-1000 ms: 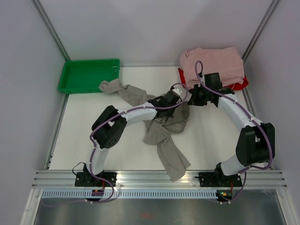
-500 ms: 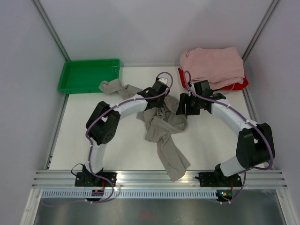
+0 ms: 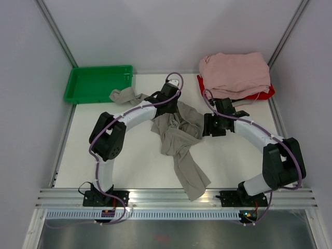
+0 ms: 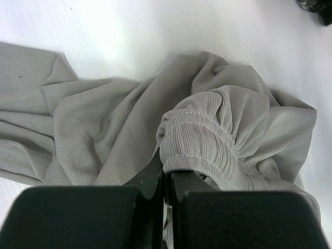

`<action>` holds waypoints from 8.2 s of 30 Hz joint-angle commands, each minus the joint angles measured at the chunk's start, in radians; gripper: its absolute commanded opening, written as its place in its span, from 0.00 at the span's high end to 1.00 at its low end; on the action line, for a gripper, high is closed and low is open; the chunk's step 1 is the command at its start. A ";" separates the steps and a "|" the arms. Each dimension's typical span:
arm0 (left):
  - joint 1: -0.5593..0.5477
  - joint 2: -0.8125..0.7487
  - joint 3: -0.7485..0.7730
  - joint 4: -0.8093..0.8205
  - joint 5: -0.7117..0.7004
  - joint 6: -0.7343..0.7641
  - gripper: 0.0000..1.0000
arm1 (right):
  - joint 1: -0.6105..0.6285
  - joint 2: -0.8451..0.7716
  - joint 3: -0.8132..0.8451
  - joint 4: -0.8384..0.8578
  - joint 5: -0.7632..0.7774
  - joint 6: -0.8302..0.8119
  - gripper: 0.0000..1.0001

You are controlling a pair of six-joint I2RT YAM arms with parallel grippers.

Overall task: Fold and stack the trousers
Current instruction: Flatten the trousers out

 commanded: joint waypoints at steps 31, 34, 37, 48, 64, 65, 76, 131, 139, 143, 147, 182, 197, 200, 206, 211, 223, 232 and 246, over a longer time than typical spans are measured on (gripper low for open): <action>0.113 -0.206 0.260 -0.056 -0.055 0.095 0.98 | -0.051 0.284 0.896 -0.230 0.125 -0.065 1.00; 0.138 -0.241 0.375 -0.112 -0.097 0.192 0.98 | -0.096 0.325 1.171 -0.268 0.145 -0.053 1.00; 0.141 -0.228 0.653 -0.223 -0.185 0.299 0.98 | -0.122 0.353 1.349 -0.279 0.175 -0.029 1.00; 0.144 -0.347 0.843 -0.102 -0.328 0.519 0.98 | -0.133 0.189 1.374 -0.140 0.038 -0.029 1.00; 0.144 -0.489 0.851 -0.252 -0.305 0.583 0.98 | 0.016 -0.237 0.775 -0.103 -0.329 0.117 1.00; 0.142 -0.466 0.855 -0.313 -0.265 0.554 0.98 | 0.051 -0.271 0.732 -0.101 -0.319 0.119 1.00; -0.106 -0.090 0.822 -0.344 0.158 0.186 0.98 | 0.054 -0.492 0.227 -0.521 0.244 0.352 1.00; -0.034 -0.756 -0.607 -0.154 0.447 -0.049 0.05 | -0.144 -0.083 0.326 -0.092 0.450 0.317 0.04; -0.109 -0.668 -0.743 0.064 0.473 0.066 0.10 | -0.144 0.094 0.379 0.003 0.228 0.254 0.04; -0.170 -0.506 -0.691 0.121 0.359 0.051 0.10 | -0.144 0.111 0.405 0.051 0.224 0.268 0.04; -0.265 -0.404 -0.623 0.131 0.237 0.031 0.09 | -0.144 0.091 0.445 0.038 0.275 0.240 0.03; -0.034 -0.858 -0.714 -0.142 -0.685 0.509 0.98 | -0.140 -0.101 0.120 0.126 0.131 0.211 0.05; 0.391 -1.147 -0.863 0.142 -0.487 1.122 0.40 | -0.142 0.025 0.187 0.002 0.180 0.214 0.04; 0.391 -1.101 -0.756 0.005 -0.457 1.007 0.00 | -0.142 0.045 0.213 -0.021 0.200 0.197 0.04; 0.393 -1.042 -0.545 -0.134 -0.322 0.746 0.00 | -0.153 0.088 0.242 -0.103 0.260 0.198 0.02; 0.391 -0.960 -0.415 -0.195 -0.051 0.419 0.00 | -0.220 0.074 0.156 -0.083 0.274 0.246 0.02; 0.371 -0.622 -0.274 -0.261 -0.093 0.175 0.00 | -0.248 0.178 0.063 0.119 0.188 0.272 0.17; 0.389 -0.444 -0.192 -0.243 -0.173 0.100 0.00 | -0.257 0.148 0.041 -0.050 0.386 0.231 1.00; 0.527 -0.208 -0.017 -0.223 -0.095 -0.041 0.00 | -0.671 -0.087 -0.040 -0.190 0.395 0.240 1.00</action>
